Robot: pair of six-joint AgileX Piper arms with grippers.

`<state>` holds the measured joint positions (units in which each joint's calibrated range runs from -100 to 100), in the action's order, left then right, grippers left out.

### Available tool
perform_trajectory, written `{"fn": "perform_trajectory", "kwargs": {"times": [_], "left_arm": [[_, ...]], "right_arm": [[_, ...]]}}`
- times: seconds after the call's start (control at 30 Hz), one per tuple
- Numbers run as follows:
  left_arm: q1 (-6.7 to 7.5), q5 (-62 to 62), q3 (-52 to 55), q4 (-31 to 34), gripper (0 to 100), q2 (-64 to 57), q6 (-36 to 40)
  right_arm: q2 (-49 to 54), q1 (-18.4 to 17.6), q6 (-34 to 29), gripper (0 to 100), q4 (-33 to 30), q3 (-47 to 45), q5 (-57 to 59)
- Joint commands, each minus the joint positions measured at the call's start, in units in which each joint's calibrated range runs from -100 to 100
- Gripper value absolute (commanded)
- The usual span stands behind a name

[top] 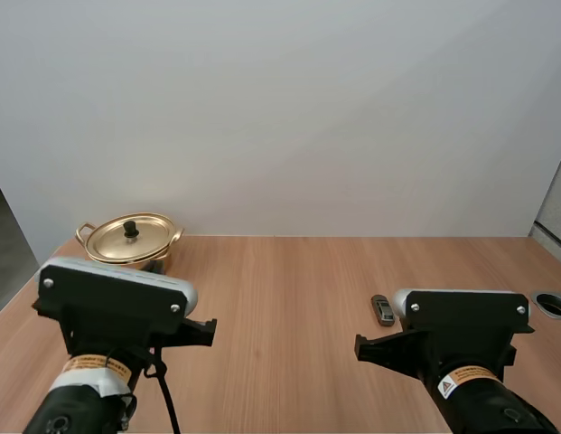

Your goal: Open the pot, put the car inside, and close it

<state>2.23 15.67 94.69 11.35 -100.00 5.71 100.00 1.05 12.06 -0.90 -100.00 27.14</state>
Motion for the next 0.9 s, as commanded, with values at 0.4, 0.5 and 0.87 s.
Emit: {"fn": "perform_trajectory", "kwargs": {"times": [0.4,0.5,0.87], "left_arm": [[-3.59,38.0,-11.7,3.7,0,0.0,-4.2],[-4.63,40.3,-11.6,4.4,0,0.0,-4.3],[-5.24,21.2,-15.9,6.1,0,3.6,-1.0]], "right_arm": [[0.0,-1.0,0.0,0,-30.4,20.1,4.6],[-0.4,-1.8,0.0,0,-28.0,21.9,6.5],[-0.5,-2.0,0.0,0,-24.2,22.1,8.5]]}}
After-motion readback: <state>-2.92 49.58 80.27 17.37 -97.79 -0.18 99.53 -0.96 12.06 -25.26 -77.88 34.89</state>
